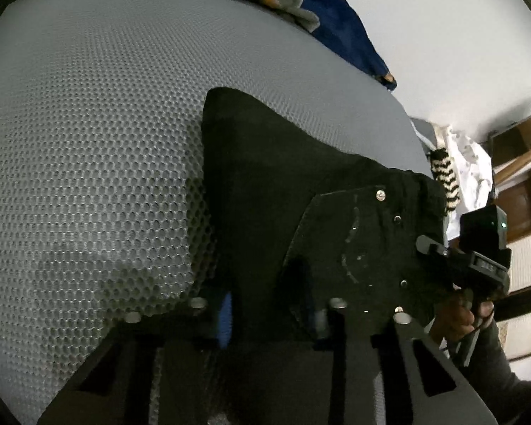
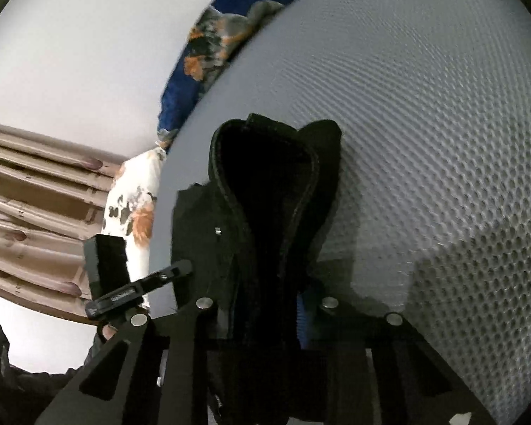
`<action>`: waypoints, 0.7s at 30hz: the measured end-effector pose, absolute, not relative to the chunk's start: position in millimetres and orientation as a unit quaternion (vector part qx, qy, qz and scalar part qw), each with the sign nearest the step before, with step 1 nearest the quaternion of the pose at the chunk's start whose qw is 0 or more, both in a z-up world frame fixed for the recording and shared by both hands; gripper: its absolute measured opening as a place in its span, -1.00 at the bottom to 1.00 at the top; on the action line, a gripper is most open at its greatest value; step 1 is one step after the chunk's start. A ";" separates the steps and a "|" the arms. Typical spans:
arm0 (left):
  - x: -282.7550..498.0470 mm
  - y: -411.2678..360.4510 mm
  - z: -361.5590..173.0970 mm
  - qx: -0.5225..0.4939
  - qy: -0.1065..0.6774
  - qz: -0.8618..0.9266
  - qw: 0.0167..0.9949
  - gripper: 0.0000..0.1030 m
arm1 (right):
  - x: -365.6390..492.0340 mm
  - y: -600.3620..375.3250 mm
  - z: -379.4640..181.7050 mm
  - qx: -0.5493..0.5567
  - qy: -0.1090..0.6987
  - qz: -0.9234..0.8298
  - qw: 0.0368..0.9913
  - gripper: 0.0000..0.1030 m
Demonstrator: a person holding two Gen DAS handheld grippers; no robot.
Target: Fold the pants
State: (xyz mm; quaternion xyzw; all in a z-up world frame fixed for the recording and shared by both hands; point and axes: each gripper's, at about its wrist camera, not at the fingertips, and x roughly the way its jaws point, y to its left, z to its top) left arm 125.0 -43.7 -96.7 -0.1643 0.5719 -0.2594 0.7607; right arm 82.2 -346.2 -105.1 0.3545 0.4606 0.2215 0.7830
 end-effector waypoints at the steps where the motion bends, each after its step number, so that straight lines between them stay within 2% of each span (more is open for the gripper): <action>1: 125.1 -43.4 -93.3 -0.162 0.568 -0.261 0.764 -0.54 | 83.3 -341.7 -98.6 0.349 0.458 0.222 0.787 -0.54; 5: 130.7 -34.6 -78.3 -0.164 0.550 -0.260 0.777 -0.63 | 95.3 -323.7 -76.5 0.335 0.448 0.229 0.797 -0.54; 13: 164.7 9.1 -52.7 -0.163 0.522 -0.226 0.806 -0.63 | 145.1 -291.6 -71.5 0.326 0.447 0.246 0.796 -0.55; 21: 190.7 48.3 -49.9 -0.149 0.510 -0.186 0.827 -0.63 | 187.9 -260.5 -77.5 0.305 0.459 0.250 0.796 -0.56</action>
